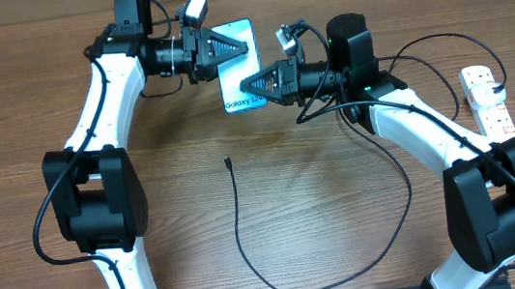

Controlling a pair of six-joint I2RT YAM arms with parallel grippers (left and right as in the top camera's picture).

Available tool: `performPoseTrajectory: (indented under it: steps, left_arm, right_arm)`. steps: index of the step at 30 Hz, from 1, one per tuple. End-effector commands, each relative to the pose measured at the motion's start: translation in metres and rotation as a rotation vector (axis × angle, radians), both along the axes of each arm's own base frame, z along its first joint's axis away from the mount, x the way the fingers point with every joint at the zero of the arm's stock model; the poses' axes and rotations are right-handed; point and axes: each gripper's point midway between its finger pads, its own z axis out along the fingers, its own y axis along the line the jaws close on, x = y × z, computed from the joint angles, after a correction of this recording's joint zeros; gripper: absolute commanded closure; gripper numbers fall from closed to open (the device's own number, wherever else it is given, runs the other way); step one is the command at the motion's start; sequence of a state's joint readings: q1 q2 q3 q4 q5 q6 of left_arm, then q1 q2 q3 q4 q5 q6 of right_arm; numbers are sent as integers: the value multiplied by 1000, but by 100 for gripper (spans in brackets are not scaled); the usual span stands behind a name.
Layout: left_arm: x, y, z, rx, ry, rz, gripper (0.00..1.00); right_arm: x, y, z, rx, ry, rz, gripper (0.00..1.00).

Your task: Plug charger to phone and switch on socket

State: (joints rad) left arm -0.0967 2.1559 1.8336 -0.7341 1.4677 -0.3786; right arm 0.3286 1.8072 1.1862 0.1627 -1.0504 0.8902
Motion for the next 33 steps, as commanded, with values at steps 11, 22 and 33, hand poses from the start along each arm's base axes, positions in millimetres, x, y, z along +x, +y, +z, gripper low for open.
performPoseTrajectory:
  steps: [11, 22, 33]
  left_arm:
    - [-9, -21, 18, -8, -28, -42, 75]
    - [-11, -22, 19, -14, -29, -48, 80]
    - [-12, -23, 22, -27, -35, -59, 95]
  right_arm:
    - [-4, 10, 12, 24, 35, 3, 96]
    - [-2, 10, 11, 21, 42, -11, 96]
    - [-3, 10, 11, 26, 85, -15, 96]
